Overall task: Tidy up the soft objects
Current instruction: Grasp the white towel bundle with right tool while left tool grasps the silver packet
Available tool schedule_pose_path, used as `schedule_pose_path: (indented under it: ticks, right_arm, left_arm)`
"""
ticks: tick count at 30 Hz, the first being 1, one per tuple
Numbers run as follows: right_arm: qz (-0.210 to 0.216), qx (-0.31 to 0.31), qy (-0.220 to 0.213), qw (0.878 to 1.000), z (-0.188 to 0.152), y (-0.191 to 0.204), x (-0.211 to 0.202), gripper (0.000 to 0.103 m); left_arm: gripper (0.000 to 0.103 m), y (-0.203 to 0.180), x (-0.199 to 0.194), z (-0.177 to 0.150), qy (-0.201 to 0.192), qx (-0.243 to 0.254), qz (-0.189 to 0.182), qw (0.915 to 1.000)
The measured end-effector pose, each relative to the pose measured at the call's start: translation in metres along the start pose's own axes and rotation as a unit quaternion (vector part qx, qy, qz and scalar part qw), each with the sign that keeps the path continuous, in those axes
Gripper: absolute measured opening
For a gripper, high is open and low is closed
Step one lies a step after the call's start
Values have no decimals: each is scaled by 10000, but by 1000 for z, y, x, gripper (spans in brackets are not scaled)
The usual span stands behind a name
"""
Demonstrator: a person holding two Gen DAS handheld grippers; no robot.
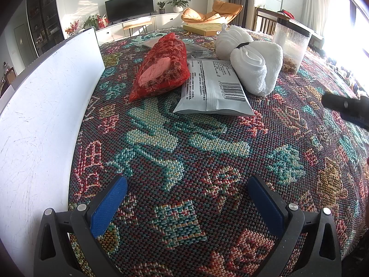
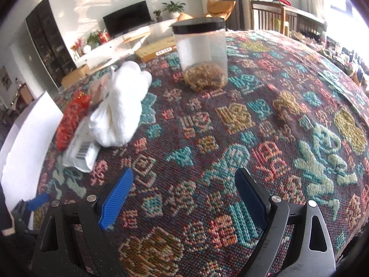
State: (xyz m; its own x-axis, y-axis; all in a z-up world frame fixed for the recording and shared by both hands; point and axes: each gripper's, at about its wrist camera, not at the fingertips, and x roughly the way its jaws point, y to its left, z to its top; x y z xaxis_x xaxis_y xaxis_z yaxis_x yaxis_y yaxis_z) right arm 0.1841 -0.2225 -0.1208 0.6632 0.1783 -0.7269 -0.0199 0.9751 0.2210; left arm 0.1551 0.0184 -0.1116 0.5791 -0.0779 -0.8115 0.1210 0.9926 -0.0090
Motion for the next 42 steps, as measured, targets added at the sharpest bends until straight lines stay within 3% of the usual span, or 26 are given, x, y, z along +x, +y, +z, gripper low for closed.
schedule_pose_path:
  ticks: [3,6,10,11,12,18,22,26,31,35,36,38,39,42]
  right_arm:
    - [363,-224,24,9991,33,32,16,92]
    - [436,-486,395,9971,56,63,54,92]
    - [554,-417,836,9941,72,71,103,89]
    - [670,-378,988,9921,72,69,111,62]
    - [787,-305,1076,9906,72,65,112,42]
    - [932,-468,696,9921,41,26,49,39]
    - [498,27,318,9983,10,-28,1,39]
    - [249,778,-126,9966,-12,-71,-16,40]
    - [368,1406,-523,9880,-23,-92,-29,40]
    - [496,1660,-314,9844,-24,-102,-19,41]
    - [502,1739,-272,9831,-25,-105,-18,41]
    - [560,1874,-277,9803,-24,-111,-16,41]
    - [611,1945,-300,9785,-27,-116,-20,41]
    - [716,2182,-226,9730,-21,-131,-12,41]
  left_arm:
    - [103,0,0,0,0,-1,-1,10000]
    - [103,0,0,0,0,-1,-1,10000]
    - [103,0,0,0,-1,-1,-2,10000]
    - [103,0,0,0,-1,-2,-2,10000]
    - [103,0,0,0,-1,-1,-2,10000]
    - [103,0,0,0,0,-2,-4,10000]
    - [103,1,-1,2,29,-120,-54,9999]
    - [103,-3,9,33,156,-470,-722,9962]
    - [103,-19,52,85,392,-261,-208,9987]
    - [103,-32,74,114,505,-141,-228,9984]
    - [100,-36,76,117,506,-99,-245,9984]
    - [74,-39,72,118,390,-46,-7,9992]
    - [66,-38,68,117,326,-53,-114,9994]
    - [63,-39,53,101,336,-77,-444,9984]
